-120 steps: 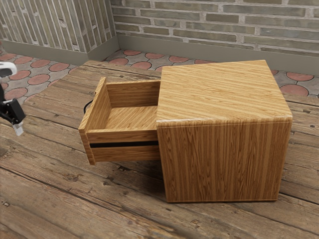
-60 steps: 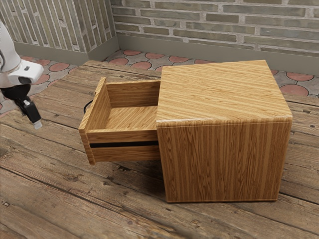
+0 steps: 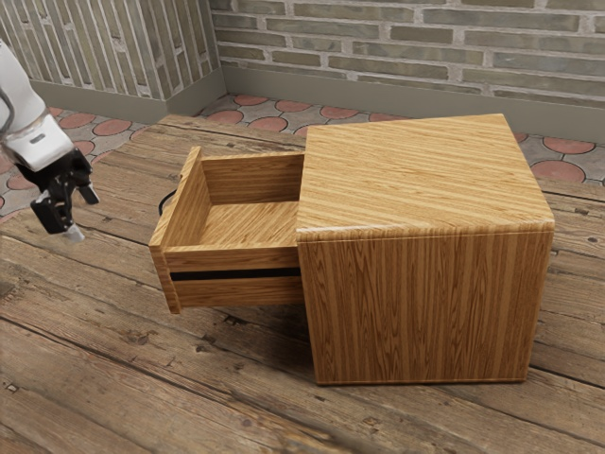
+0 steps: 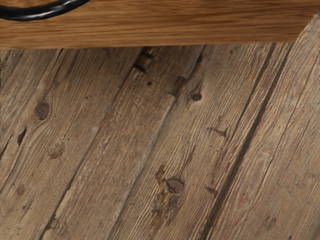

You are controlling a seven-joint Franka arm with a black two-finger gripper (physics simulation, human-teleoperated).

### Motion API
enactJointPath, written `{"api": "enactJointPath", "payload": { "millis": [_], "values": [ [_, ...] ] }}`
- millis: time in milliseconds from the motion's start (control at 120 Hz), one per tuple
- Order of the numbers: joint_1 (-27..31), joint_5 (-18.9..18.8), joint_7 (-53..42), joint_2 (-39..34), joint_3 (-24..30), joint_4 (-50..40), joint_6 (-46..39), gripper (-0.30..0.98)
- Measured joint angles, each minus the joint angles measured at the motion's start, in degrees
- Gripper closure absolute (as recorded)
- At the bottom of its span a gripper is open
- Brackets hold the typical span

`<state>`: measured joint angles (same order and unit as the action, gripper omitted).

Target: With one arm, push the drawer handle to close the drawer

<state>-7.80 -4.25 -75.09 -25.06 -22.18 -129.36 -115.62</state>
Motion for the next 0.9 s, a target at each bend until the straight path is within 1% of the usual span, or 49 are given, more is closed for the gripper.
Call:
{"api": "enactJointPath", "payload": {
  "millis": [67,142,183,308,442,700,900],
  "values": [
    [-3.04,0.72,-2.96,0.10,-3.00,-0.03,-1.13,0.02],
    [-4.40,1.53,-5.93,0.12,-4.35,-0.04,-2.21,0.02],
    [-4.65,2.29,-7.42,0.11,-4.60,-0.04,-2.67,0.03],
    [-4.24,6.46,-10.56,0.43,-5.54,-0.09,-2.45,0.03],
    [-3.88,8.50,-11.94,0.66,-5.68,0.05,-0.71,0.03],
    [-3.72,10.19,-11.90,1.44,-5.77,0.16,0.70,0.03],
    [-1.26,10.98,-10.86,2.24,-5.65,1.37,1.15,0.03]
  ]
}}
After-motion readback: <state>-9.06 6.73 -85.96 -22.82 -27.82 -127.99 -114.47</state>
